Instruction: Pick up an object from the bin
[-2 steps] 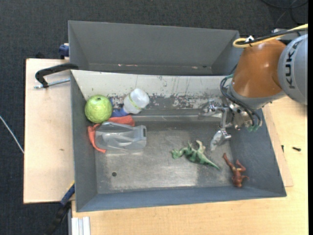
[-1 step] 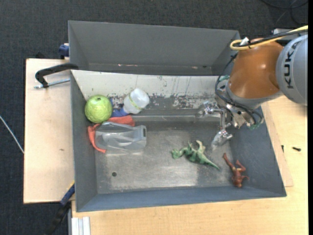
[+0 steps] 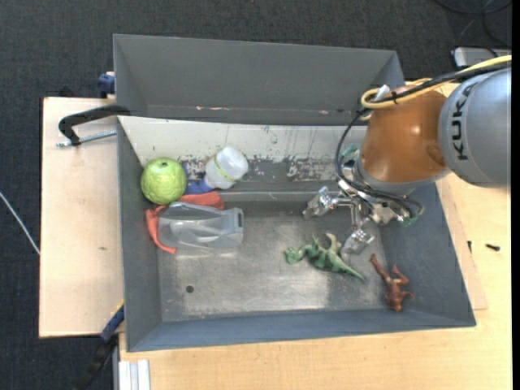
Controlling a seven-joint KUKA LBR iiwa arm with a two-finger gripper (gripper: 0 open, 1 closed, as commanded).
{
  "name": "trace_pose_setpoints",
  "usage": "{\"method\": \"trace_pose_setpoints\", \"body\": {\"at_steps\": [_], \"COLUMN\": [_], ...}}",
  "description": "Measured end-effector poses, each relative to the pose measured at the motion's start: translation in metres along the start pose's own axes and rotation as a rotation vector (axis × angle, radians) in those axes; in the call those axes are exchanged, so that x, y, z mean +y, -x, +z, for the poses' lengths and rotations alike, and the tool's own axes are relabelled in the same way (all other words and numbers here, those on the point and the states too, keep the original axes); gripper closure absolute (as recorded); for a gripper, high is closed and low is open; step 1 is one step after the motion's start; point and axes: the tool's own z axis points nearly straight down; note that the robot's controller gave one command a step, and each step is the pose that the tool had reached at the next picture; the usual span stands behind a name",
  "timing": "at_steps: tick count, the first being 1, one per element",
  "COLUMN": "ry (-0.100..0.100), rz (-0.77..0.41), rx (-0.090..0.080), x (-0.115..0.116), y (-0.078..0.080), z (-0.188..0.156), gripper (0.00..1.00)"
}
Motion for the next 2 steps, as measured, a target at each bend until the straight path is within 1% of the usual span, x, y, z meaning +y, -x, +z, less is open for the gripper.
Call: {"method": "trace_pose_setpoints", "body": {"at_steps": [1, 2], "ry": [-0.003, -0.003], "rz": [-0.028, -0.028], "rx": [-0.001, -0.001], "x": [0.0194, 0.0194], "y": [-0.0253, -0.0253], "z": [0.0047, 0.0047], "gripper": [1.00, 1.00]}}
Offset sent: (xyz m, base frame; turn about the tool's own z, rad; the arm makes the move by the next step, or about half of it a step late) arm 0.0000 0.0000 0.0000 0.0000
